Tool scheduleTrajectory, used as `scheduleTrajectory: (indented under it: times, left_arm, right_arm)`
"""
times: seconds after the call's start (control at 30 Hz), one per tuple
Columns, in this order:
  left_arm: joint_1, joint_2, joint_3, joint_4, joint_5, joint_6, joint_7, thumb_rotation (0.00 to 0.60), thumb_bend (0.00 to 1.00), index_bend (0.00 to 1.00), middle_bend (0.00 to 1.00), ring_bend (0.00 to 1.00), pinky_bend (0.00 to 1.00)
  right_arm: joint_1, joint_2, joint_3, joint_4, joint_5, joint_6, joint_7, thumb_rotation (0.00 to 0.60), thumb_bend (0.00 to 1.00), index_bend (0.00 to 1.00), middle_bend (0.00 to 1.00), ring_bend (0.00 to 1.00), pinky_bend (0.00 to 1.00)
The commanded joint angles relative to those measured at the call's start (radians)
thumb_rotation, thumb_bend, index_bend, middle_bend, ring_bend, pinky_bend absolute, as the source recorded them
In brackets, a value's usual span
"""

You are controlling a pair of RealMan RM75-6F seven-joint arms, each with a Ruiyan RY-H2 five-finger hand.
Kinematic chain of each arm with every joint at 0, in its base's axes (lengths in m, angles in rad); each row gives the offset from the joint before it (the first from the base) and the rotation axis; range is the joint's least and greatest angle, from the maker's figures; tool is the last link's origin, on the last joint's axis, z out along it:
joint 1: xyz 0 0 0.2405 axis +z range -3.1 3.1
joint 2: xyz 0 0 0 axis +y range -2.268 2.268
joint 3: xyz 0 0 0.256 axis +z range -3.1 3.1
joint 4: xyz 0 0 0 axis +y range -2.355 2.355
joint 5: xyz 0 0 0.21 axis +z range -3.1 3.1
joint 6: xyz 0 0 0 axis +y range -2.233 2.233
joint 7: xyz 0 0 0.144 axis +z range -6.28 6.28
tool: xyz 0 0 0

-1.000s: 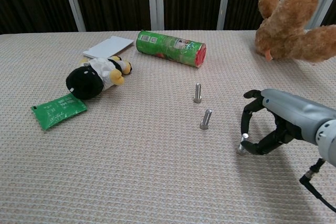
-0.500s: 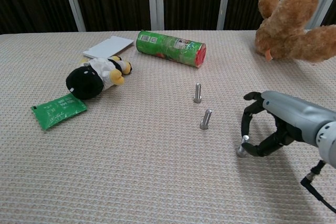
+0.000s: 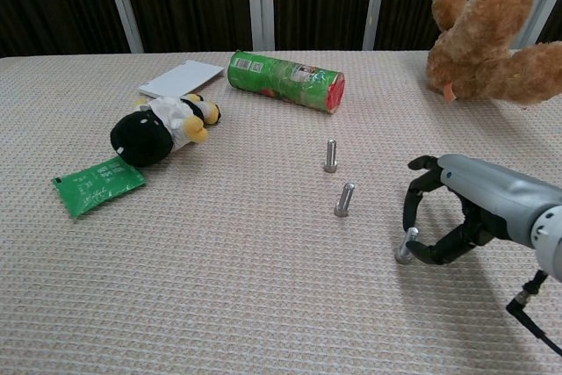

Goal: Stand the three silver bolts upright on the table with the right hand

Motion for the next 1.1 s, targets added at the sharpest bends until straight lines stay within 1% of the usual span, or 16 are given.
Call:
scheduleTrajectory:
  times: [0.03, 0.23, 0.37, 0.53, 0.63, 0.73, 0.83, 0.9, 0.97, 1.03, 1.07, 1.1]
  left_arm:
    - [0.000, 0.000, 0.000, 0.000, 0.000, 0.000, 0.000, 0.600, 0.10, 0.17, 0.02, 0.03, 0.12]
    - [0.001, 0.001, 0.000, -0.001, -0.001, 0.001, -0.002, 0.600, 0.10, 0.17, 0.02, 0.03, 0.12]
    - [0.001, 0.002, 0.000, -0.001, 0.000, 0.001, -0.004, 0.600, 0.10, 0.17, 0.02, 0.03, 0.12]
    - [0.001, 0.002, -0.001, 0.001, -0.002, 0.000, -0.007, 0.600, 0.10, 0.17, 0.02, 0.03, 0.12]
    - [0.002, 0.003, 0.000, 0.002, 0.000, 0.002, -0.007, 0.600, 0.10, 0.17, 0.02, 0.03, 0.12]
    - [0.004, 0.002, 0.002, 0.000, 0.004, 0.006, -0.005, 0.600, 0.10, 0.17, 0.02, 0.03, 0.12]
    - [0.006, 0.001, 0.004, -0.003, 0.009, 0.011, -0.001, 0.600, 0.10, 0.17, 0.02, 0.03, 0.12]
    - [0.007, 0.001, 0.005, -0.005, 0.013, 0.014, 0.004, 0.600, 0.10, 0.17, 0.02, 0.03, 0.12]
    - [0.009, 0.001, 0.007, -0.007, 0.017, 0.018, 0.009, 0.600, 0.10, 0.16, 0.02, 0.03, 0.12]
    - [0.011, 0.000, 0.011, -0.010, 0.021, 0.022, 0.017, 0.600, 0.10, 0.15, 0.02, 0.03, 0.12]
    - [0.013, 0.001, 0.014, -0.013, 0.025, 0.024, 0.025, 0.600, 0.10, 0.14, 0.02, 0.03, 0.12]
    - [0.014, 0.001, 0.015, -0.015, 0.028, 0.025, 0.029, 0.600, 0.10, 0.14, 0.02, 0.03, 0.12]
  right_arm:
    - [0.000, 0.001, -0.001, -0.001, 0.000, -0.001, -0.001, 0.600, 0.37, 0.52, 0.00, 0.03, 0.11]
    - [0.002, 0.009, -0.006, -0.004, 0.006, -0.003, -0.008, 0.600, 0.37, 0.50, 0.00, 0.03, 0.11]
    - [-0.002, 0.023, -0.015, -0.015, 0.005, -0.001, -0.011, 0.600, 0.37, 0.45, 0.00, 0.02, 0.11]
    - [-0.021, 0.075, -0.031, -0.057, -0.017, 0.024, -0.006, 0.600, 0.37, 0.39, 0.00, 0.01, 0.10]
    - [-0.046, 0.143, -0.041, -0.105, -0.047, 0.049, 0.019, 0.600, 0.37, 0.37, 0.00, 0.01, 0.09]
    - [-0.074, 0.225, -0.054, -0.152, -0.088, 0.068, 0.054, 0.600, 0.37, 0.34, 0.00, 0.01, 0.09]
    - [-0.108, 0.331, -0.076, -0.194, -0.133, 0.089, 0.085, 0.600, 0.37, 0.26, 0.00, 0.00, 0.09]
    - [-0.138, 0.408, -0.088, -0.210, -0.173, 0.113, 0.123, 0.600, 0.37, 0.18, 0.00, 0.00, 0.09]
    - [-0.168, 0.470, -0.102, -0.207, -0.223, 0.132, 0.174, 0.600, 0.37, 0.15, 0.00, 0.00, 0.09]
    - [-0.202, 0.519, -0.118, -0.189, -0.289, 0.149, 0.251, 0.600, 0.37, 0.14, 0.00, 0.00, 0.09]
    - [-0.228, 0.549, -0.135, -0.160, -0.355, 0.158, 0.320, 0.600, 0.37, 0.14, 0.00, 0.00, 0.09]
    - [-0.243, 0.561, -0.142, -0.139, -0.392, 0.170, 0.357, 0.600, 0.37, 0.14, 0.00, 0.00, 0.09]
